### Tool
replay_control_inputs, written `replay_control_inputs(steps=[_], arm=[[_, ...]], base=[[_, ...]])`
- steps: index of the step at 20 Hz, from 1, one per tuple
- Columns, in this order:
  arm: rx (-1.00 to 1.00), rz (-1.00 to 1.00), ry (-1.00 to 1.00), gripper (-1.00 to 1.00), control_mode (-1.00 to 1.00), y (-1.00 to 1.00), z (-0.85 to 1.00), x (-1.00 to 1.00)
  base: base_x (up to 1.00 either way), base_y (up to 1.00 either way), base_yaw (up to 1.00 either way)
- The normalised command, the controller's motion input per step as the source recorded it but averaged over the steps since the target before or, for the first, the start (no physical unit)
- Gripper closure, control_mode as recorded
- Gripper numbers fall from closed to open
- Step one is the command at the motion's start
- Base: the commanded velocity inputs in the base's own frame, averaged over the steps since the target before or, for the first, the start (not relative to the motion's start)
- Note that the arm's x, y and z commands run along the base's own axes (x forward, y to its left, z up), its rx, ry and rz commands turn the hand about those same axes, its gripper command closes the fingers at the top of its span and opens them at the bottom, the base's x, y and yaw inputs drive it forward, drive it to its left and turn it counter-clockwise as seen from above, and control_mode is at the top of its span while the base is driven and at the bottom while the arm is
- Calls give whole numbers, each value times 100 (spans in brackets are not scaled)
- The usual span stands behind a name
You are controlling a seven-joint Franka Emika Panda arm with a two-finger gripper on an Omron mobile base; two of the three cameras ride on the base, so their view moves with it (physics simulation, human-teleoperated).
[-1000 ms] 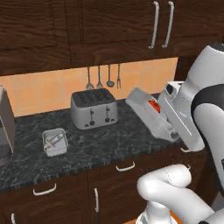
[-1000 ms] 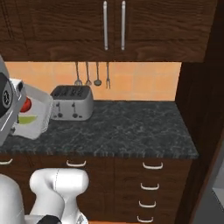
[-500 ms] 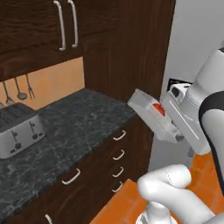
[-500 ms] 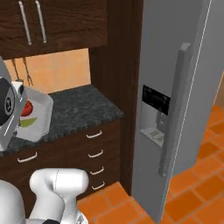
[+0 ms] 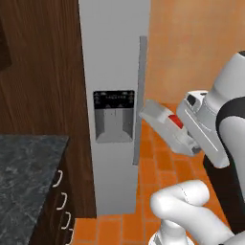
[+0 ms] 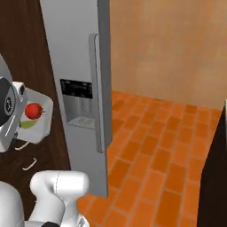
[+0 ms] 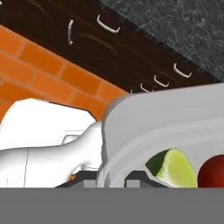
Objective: Take the meat container that has the fish and place it on the second highest rack of the freezer. Then take the vegetable container that has the lemon wedge and tomato and place it on the highest rack of the freezer.
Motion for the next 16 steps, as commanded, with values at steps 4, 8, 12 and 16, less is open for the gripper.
replay_control_inputs(steps=[4,8,12,16], arm=[[0,0,0,100,100,0,0,0],[0,0,0,100,100,0,0,0],[0,0,0,100,100,0,0,0],[0,0,0,100,100,0,0,0]], base=[[0,-22,-87],[12,-45,-76],[34,-92,-46],[87,-72,9]])
